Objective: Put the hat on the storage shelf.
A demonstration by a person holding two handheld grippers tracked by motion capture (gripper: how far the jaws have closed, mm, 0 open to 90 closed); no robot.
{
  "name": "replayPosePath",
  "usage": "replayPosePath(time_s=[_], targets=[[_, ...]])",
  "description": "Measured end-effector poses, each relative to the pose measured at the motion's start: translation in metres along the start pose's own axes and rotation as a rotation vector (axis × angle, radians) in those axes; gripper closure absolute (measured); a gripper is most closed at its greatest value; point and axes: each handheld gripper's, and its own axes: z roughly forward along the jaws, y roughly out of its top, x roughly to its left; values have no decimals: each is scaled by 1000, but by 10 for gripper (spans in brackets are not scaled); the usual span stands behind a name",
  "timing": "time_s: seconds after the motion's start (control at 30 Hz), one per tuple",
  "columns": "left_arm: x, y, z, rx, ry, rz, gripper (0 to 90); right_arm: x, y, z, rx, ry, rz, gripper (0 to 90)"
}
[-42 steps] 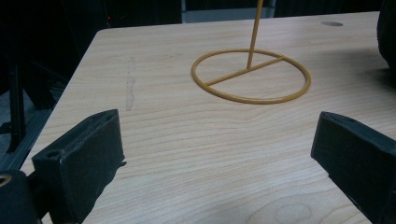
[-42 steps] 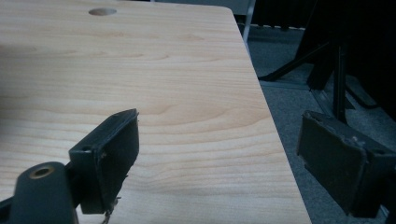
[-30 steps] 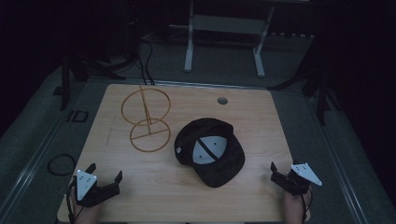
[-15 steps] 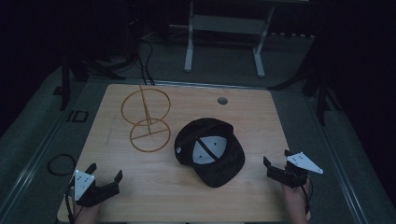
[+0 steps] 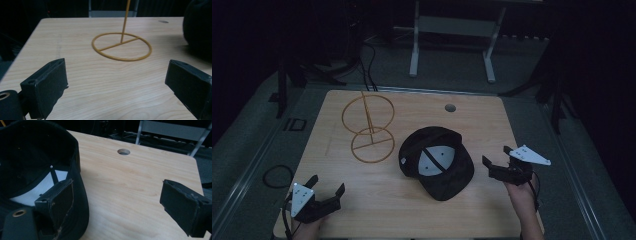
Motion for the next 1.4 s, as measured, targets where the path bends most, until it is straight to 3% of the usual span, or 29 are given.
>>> replayPosePath(time_s=[0.07,0.2,0.4,0.5,0.53,0.67,0.83,0.87,0.97,1.0,1.13,1.23,1.3,1.4], targets=[[-2,1,0,19,-16,5,46,4,10,5,-11,42,-16,112],[-6,2,0,40,-52,12,45,10,24,15,-13,82,-45,128],[-11,3,-1,50,-53,36,45,18,42,34,-5,132,-67,159],[-11,4,-2,55,-54,40,44,21,46,41,0,143,-82,174],[-11,4,-3,57,-53,42,39,25,49,48,18,147,-117,198],[-11,4,-4,64,-64,38,32,34,54,64,58,160,-152,208],[-11,4,-4,62,-63,44,33,41,56,79,86,182,-167,240],[-11,4,-4,62,-64,44,33,43,57,87,103,186,-176,291],[-10,4,-4,63,-67,43,33,45,58,95,115,187,-188,308],[-10,4,-4,62,-66,44,33,46,59,101,123,196,-201,372],[-9,4,-4,65,-72,43,33,48,60,108,139,206,-214,388],[-8,3,-4,68,-73,38,33,50,60,119,169,206,-241,481],[-8,3,-4,67,-73,35,33,52,60,123,181,167,-294,552],[-7,3,-4,71,-76,28,33,57,57,128,206,135,-380,759]])
